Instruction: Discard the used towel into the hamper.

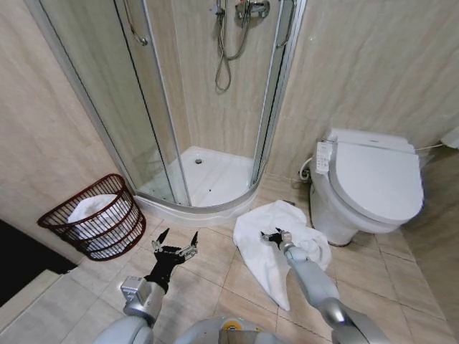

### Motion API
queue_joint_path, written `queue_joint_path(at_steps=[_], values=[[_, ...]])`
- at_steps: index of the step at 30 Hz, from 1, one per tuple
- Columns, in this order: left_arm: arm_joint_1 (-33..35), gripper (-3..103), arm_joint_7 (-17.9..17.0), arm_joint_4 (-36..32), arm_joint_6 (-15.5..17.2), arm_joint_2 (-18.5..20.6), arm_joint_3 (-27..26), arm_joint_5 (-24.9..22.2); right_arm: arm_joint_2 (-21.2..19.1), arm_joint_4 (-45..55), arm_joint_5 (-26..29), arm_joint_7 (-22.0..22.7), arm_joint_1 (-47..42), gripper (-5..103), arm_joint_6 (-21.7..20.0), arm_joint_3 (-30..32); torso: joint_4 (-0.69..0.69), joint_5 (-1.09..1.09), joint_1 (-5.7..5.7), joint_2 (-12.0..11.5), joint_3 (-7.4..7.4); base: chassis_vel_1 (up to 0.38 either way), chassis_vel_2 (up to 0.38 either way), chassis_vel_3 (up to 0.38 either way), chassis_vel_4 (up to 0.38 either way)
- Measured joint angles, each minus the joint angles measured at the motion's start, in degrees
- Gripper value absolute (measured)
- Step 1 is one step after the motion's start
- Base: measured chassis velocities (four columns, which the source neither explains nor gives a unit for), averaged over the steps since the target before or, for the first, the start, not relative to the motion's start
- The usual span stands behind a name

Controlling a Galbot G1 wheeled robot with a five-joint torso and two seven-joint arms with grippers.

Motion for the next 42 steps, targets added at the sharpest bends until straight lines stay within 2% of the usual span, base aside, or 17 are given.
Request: queue_joint_path(at_steps=[8,19,24,28,29,30,31,33,34,36,38,39,42], values=[[0.0,100,0.0,0.0,0.0,0.0,0.0,0.0,0.8,-3.53,2.57,1.47,-0.37,100,-1.82,1.1,-0.02,0.0,0.0,0.02,0.01,0.0,0.0,0.0,0.0],[0.0,100,0.0,0.0,0.0,0.0,0.0,0.0,1.19,-6.32,4.69,0.69,0.08,100,-3.88,1.47,0.0,0.0,0.0,0.03,0.02,0.0,0.0,0.0,0.0],[0.0,100,0.0,0.0,0.0,0.0,0.0,0.0,1.46,-9.6,2.69,-2.35,1.82,101,-4.49,3.92,-0.01,-0.01,0.0,0.04,0.02,0.0,0.0,0.0,0.0],[0.0,100,0.0,0.0,0.0,0.0,0.0,0.0,1.35,-11.55,1.19,-3.79,2.6,85,-4.62,5.75,0.0,0.0,-0.01,0.04,0.02,0.0,0.0,0.0,0.0],[0.0,100,0.0,0.0,0.0,0.0,0.0,0.0,1.35,-11.55,1.19,-3.79,2.6,85,-4.62,5.75,0.0,0.0,-0.01,0.04,0.02,0.0,0.0,0.0,0.0],[0.0,100,0.0,0.0,0.0,0.0,0.0,0.0,1.27,-11.79,1.16,-3.92,2.69,79,-4.6,5.94,-0.01,0.0,0.0,0.04,0.02,0.0,0.0,0.0,0.0],[0.0,100,0.0,0.0,0.0,0.0,0.0,0.0,1.2,-11.93,1.16,-4.01,2.71,79,-4.59,6.02,0.0,0.0,0.0,0.04,0.02,0.0,0.0,0.0,0.0],[0.0,100,0.0,0.0,0.0,0.0,0.0,0.0,1.06,-12.23,1.16,-4.23,2.73,68,-4.44,6.17,-0.01,0.0,0.0,0.04,0.02,0.0,0.0,0.0,0.0],[0.0,100,0.0,0.0,0.0,0.0,0.0,0.0,1.06,-12.23,1.16,-4.23,2.73,68,-4.44,6.17,-0.01,0.0,0.0,0.04,0.02,0.0,0.0,0.0,0.0],[0.0,100,0.0,0.0,0.0,0.0,0.0,0.0,0.92,-12.26,1.16,-4.27,2.63,57,-4.18,6.2,0.0,0.0,0.0,0.05,0.02,0.0,0.0,0.0,0.0],[0.0,100,0.0,0.0,0.0,0.0,0.0,0.0,0.8,-12.25,1.18,-4.36,2.46,57,-3.94,6.22,0.0,0.0,0.0,0.05,0.02,0.0,0.0,0.0,0.0],[0.0,100,0.0,0.0,0.0,0.0,0.0,0.0,0.7,-12.12,1.2,-4.37,2.31,46,-3.8,6.23,-0.01,0.01,0.0,0.05,0.02,0.0,0.0,0.0,0.0],[0.0,100,0.0,0.0,0.0,0.0,0.0,0.0,0.49,-11.57,1.27,-4.37,1.98,40,-3.74,6.23,-0.01,0.0,0.0,0.05,0.02,0.0,0.0,0.0,0.0]])
